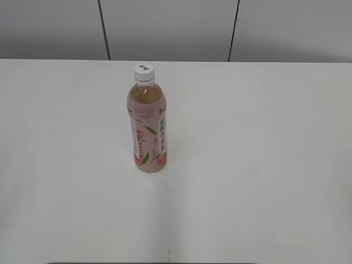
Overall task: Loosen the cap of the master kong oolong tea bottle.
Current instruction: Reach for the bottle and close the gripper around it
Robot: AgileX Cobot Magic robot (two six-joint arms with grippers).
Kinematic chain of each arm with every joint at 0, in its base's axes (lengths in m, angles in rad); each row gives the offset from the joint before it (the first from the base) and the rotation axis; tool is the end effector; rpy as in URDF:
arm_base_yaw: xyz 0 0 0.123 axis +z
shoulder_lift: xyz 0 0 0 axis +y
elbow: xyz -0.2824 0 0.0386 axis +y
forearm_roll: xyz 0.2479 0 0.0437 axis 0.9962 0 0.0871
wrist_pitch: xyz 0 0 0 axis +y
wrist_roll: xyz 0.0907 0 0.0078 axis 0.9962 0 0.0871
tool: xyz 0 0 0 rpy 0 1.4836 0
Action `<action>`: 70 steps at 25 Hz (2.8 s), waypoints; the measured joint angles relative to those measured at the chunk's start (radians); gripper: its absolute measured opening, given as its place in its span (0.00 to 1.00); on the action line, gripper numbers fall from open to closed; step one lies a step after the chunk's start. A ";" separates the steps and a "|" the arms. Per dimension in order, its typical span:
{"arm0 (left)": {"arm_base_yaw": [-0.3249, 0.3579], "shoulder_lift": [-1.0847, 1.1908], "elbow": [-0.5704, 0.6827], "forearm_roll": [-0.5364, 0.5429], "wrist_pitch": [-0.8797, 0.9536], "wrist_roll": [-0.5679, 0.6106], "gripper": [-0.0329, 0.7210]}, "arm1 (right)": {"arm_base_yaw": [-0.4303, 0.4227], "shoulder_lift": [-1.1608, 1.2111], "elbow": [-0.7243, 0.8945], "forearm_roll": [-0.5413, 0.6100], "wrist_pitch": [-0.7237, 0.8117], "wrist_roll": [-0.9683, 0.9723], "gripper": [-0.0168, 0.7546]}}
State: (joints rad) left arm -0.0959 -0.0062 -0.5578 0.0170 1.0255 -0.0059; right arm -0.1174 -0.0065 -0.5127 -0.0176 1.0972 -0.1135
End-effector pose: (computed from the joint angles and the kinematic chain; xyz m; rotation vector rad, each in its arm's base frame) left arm -0.0116 0.0024 0.2959 0.0865 1.9434 -0.0475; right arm -0.0090 -0.0004 0.2777 0.0054 2.0655 -0.1636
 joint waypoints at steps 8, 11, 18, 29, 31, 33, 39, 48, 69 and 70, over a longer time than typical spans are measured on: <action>0.000 0.000 0.000 0.000 0.000 0.000 0.70 | 0.000 0.000 0.000 0.000 0.000 0.000 0.63; 0.000 0.000 0.000 0.000 0.000 0.000 0.70 | 0.000 0.000 0.000 0.000 0.000 0.000 0.63; 0.000 0.000 0.000 0.000 0.000 0.000 0.70 | 0.000 0.000 0.000 0.000 0.000 0.000 0.63; 0.000 0.000 0.000 0.000 0.000 0.000 0.70 | 0.000 0.000 0.000 0.002 0.000 0.005 0.63; 0.000 0.000 0.000 -0.001 0.000 0.000 0.70 | 0.000 0.000 0.000 0.002 0.000 0.007 0.63; 0.000 0.000 0.000 -0.001 0.000 0.000 0.70 | 0.000 0.000 0.000 0.003 0.000 0.007 0.63; 0.000 0.000 0.000 -0.003 0.000 0.000 0.70 | 0.000 0.000 0.000 0.003 0.000 0.010 0.63; -0.005 0.106 -0.008 -0.103 -0.014 0.076 0.69 | 0.039 0.009 -0.005 0.018 0.000 0.011 0.63; -0.115 0.727 -0.038 -0.513 -0.741 0.512 0.68 | 0.054 0.736 -0.156 0.479 -0.394 -0.278 0.63; -0.139 0.772 -0.038 -0.516 -0.767 0.531 0.68 | 0.054 0.778 -0.162 0.526 -0.412 -0.333 0.63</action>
State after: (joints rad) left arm -0.2346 0.7656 -0.5954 -0.4985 0.2586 0.5252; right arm -0.0631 0.7712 -0.6748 0.5083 0.6854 -0.4464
